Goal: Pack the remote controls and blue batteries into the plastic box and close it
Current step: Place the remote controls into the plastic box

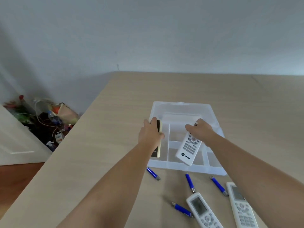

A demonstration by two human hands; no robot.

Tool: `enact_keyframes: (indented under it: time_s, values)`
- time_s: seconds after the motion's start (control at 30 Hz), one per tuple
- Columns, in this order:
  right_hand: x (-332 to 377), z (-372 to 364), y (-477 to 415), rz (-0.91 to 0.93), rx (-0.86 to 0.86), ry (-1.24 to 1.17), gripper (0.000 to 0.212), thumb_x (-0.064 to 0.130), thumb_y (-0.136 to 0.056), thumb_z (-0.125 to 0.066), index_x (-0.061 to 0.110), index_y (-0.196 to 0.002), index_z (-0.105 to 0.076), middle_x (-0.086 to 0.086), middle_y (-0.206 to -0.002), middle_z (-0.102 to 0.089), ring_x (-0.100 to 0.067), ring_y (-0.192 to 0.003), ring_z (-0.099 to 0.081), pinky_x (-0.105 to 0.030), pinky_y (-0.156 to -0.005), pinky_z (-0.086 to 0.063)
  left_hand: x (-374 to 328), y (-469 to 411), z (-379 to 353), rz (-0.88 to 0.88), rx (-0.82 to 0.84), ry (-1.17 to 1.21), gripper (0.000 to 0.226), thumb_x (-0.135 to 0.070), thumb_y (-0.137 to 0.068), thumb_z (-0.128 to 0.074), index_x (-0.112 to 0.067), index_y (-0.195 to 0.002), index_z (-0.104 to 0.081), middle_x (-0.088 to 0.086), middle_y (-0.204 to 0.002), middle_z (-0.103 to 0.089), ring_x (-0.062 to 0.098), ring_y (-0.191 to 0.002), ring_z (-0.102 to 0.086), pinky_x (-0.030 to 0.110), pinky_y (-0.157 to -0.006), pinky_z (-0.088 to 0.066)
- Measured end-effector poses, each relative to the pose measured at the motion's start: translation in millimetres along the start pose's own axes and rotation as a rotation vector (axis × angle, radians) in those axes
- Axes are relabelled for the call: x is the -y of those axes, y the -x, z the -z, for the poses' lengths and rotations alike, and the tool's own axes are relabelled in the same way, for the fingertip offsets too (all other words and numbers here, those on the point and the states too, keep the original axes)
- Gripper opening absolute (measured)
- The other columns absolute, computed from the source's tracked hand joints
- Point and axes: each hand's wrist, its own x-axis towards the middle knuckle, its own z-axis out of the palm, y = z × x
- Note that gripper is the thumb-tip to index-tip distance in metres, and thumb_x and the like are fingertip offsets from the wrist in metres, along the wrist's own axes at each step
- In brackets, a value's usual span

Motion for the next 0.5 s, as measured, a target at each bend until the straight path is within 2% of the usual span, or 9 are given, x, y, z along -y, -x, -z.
enact_keyframes:
  time_s: [0.13,0.33,0.4,0.5]
  values:
    - [-5.2,-1.6,-27.4,-0.028,-0.053,-0.041,0.026,0.026,-0.084,-0.055,0.007,-0.098,-0.046,-0.007,-0.075,-0.058,-0.015,-0.051,-0.052,-0.024,-0.045,-0.036,6.2,-14.5,-32.6,-0.020,0.082,-0.167,0.060,-0.027,-0.089,-0.057,-0.020,-0.141,-0.029,0.012,-0.129,-0.039,0.034,-0.103,-0.058,0.034,-0.071,-0.044]
    - [-14.3,-12.3,-59.4,-0.041,-0.064,-0.057,0.026,0.029,-0.082,-0.056,0.007,-0.095,-0.047,-0.018,-0.104,-0.064,-0.018,-0.059,-0.052,-0.026,-0.046,-0.034,9.7,-28.3,-62.5,-0.009,0.209,-0.367,0.060,-0.020,-0.086,-0.058,-0.010,-0.140,-0.033,0.013,-0.138,-0.035,0.031,-0.102,-0.061,0.030,-0.066,-0.039]
    - [-17.9,-16.9,-64.6,-0.059,-0.053,-0.056,0.027,0.030,-0.082,-0.056,0.008,-0.095,-0.047,-0.019,-0.109,-0.062,-0.023,-0.067,-0.054,-0.026,-0.048,-0.034,9.4,-29.9,-67.4,-0.021,0.242,-0.465,0.060,-0.018,-0.088,-0.056,-0.006,-0.142,-0.032,0.014,-0.137,-0.038,0.028,-0.106,-0.059,0.029,-0.071,-0.039]
    - [-23.9,-22.5,-68.7,-0.089,-0.038,-0.083,0.031,0.031,-0.082,-0.054,0.007,-0.101,-0.049,-0.018,-0.112,-0.061,-0.024,-0.072,-0.054,-0.026,-0.048,-0.033,7.6,-30.9,-72.7,-0.043,0.293,-0.612,0.057,-0.013,-0.087,-0.054,-0.001,-0.139,-0.037,0.015,-0.132,-0.044,0.025,-0.115,-0.052,0.026,-0.086,-0.043]
